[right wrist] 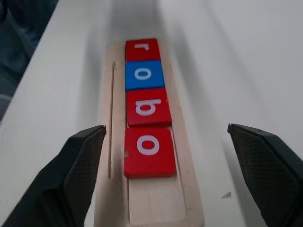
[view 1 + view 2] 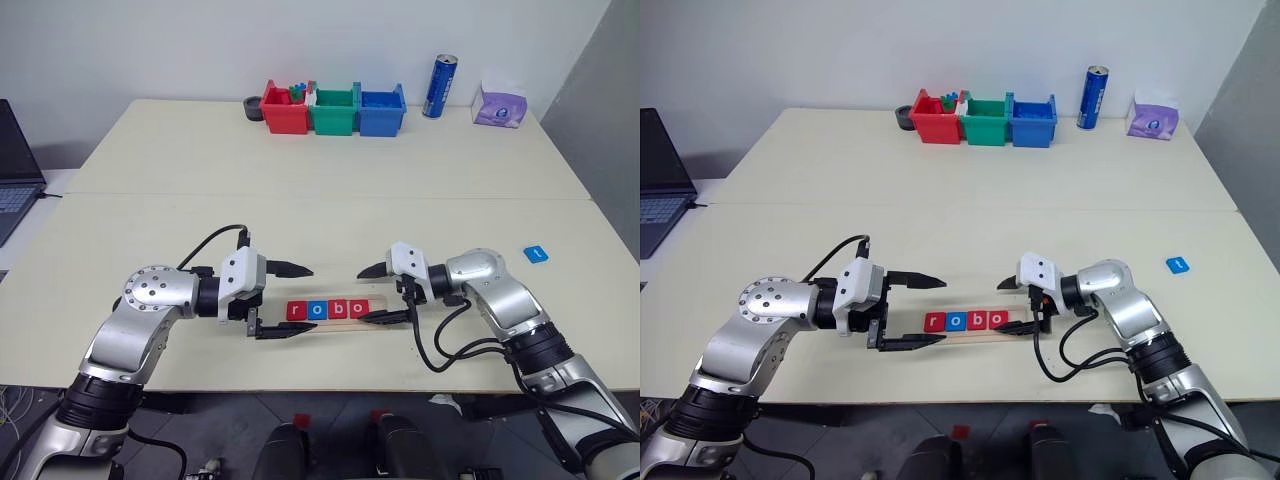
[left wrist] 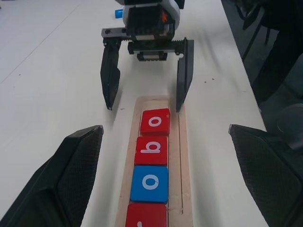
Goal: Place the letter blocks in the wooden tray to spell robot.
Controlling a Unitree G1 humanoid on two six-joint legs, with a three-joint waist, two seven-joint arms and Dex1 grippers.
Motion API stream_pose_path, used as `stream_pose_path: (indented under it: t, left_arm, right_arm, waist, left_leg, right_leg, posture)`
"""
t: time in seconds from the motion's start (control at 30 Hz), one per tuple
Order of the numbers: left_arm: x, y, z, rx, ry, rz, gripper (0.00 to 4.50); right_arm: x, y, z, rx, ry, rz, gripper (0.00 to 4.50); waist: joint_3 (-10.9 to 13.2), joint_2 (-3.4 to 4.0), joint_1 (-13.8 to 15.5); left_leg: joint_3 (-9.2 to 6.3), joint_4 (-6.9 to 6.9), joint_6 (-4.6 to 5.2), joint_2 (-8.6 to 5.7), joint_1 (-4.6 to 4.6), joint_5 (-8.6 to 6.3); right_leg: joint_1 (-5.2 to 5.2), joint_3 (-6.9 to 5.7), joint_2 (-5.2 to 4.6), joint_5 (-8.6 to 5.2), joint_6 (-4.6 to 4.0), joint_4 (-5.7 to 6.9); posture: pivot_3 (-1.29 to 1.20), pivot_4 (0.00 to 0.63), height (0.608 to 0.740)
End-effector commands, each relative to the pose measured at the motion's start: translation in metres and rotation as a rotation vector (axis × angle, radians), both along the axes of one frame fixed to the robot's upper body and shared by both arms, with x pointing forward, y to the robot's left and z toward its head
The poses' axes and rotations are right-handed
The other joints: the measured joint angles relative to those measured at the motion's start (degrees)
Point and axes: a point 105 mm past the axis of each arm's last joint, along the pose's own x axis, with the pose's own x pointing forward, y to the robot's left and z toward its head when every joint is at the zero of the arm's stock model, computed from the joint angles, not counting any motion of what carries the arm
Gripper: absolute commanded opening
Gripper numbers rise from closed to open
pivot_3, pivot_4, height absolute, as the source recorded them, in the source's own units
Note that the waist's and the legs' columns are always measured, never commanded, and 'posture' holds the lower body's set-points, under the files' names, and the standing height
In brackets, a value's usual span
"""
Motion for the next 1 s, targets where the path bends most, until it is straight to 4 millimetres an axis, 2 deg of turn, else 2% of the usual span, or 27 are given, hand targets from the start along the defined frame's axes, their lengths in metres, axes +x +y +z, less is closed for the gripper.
stream_pose_path:
  t: [0.03,0.3,0.33,0.57,1.0]
  left_arm:
    - [-0.002,-0.005,0.009,-0.008,-0.05,-0.021,4.5]
    - [-0.002,-0.005,0.009,-0.007,-0.05,-0.022,4.5]
    - [-0.002,-0.005,0.009,-0.007,-0.051,-0.022,4.5]
    - [-0.001,-0.004,0.011,-0.005,-0.054,-0.019,4.5]
    - [-0.002,-0.003,0.011,-0.001,-0.051,-0.012,4.5]
  right_arm:
    - [-0.016,0.0,0.014,0.05,0.003,0.051,3.12]
    - [-0.035,0.003,0.002,0.025,0.031,0.082,0.23]
    - [-0.036,0.004,0.0,0.018,0.03,0.084,0.03]
    - [-0.038,0.01,-0.011,-0.017,0.009,0.087,0.03]
    - [-0.019,0.014,-0.014,-0.028,-0.076,0.039,0.03]
  waist:
    - [0.0,0.0,0.0]
    - [0.0,0.0,0.0]
    - [0.0,0.0,0.0]
    - [0.0,0.0,0.0]
    - [0.0,0.0,0.0]
  left_leg:
    - [-0.01,-0.01,0.0,0.0,-0.01,0.0]
    - [0.0,0.0,0.0,-0.01,0.0,0.0]
    - [0.0,0.0,0.0,0.0,0.0,0.0]
    - [0.01,0.0,0.0,-0.01,0.0,0.0]
    - [0.02,0.0,0.0,-0.01,0.0,0.0]
  right_leg:
    - [0.0,0.0,0.0,0.0,0.0,-0.01]
    - [0.0,-0.01,0.0,0.0,0.0,0.0]
    - [0.0,-0.01,0.01,0.0,0.0,0.0]
    - [0.0,-0.02,0.01,0.0,0.0,0.0]
    - [0.0,-0.02,0.01,0.0,0.0,0.0]
  posture:
    - [0.0,0.15,0.74]
    - [0.0,0.15,0.74]
    - [0.0,0.15,0.74]
    - [0.0,0.15,0.74]
    - [0.0,0.15,0.74]
